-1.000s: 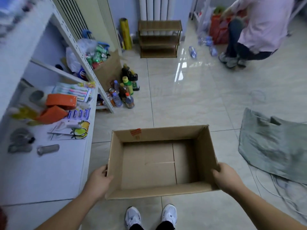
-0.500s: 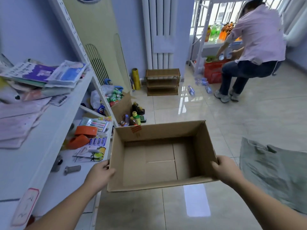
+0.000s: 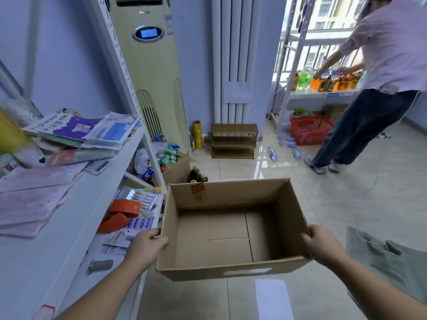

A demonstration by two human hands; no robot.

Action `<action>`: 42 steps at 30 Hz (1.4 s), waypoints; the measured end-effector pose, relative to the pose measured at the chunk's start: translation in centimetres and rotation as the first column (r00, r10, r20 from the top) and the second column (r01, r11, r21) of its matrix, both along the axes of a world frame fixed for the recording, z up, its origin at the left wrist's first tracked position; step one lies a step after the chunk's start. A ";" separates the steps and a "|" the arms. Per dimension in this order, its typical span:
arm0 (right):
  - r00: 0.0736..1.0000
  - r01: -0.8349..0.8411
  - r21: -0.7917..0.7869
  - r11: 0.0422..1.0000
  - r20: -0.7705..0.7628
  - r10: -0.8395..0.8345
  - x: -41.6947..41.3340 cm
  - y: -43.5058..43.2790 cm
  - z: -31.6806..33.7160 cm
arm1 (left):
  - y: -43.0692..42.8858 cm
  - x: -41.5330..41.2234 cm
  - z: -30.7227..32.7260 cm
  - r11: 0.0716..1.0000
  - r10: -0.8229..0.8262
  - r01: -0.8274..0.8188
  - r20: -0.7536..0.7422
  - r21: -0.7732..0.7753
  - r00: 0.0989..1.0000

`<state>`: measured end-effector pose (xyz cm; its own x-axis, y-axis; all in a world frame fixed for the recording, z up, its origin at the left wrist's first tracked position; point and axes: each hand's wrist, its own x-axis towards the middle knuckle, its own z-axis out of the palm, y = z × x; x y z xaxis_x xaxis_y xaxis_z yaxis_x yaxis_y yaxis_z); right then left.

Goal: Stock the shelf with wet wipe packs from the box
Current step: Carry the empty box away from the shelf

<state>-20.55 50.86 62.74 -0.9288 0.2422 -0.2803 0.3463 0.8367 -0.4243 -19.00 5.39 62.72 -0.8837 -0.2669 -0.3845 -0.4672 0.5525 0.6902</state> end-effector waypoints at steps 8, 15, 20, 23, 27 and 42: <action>0.997 0.065 0.014 0.998 -0.039 -0.064 -7.4 -1.3 0.5 | -0.6 -9.3 1.2 0.999 -0.044 0.043 -0.061 -0.010 0.997; 0.995 0.094 -0.011 0.996 -0.026 -0.094 -13.5 0.2 0.4 | 0.6 -17.4 0.9 0.996 -0.091 0.091 -0.041 -0.009 0.995; 0.996 0.085 -0.035 0.996 -0.008 -0.086 -19.2 3.8 -0.6 | 4.1 -23.0 0.5 0.997 -0.074 0.074 -0.025 0.003 0.997; 0.999 0.048 -0.040 0.998 0.007 -0.048 -22.9 5.9 -0.7 | 6.8 -25.6 1.5 0.999 -0.032 0.032 -0.016 -0.003 0.999; 1.000 0.031 -0.061 0.998 -0.002 -0.031 -27.7 7.9 -0.2 | 8.8 -29.6 1.6 1.000 -0.012 0.012 -0.013 -0.009 1.000; 0.998 0.047 -0.026 0.999 0.042 -0.046 -47.5 9.8 -1.1 | 10.0 -47.7 0.7 0.997 -0.024 0.025 -0.017 0.077 1.000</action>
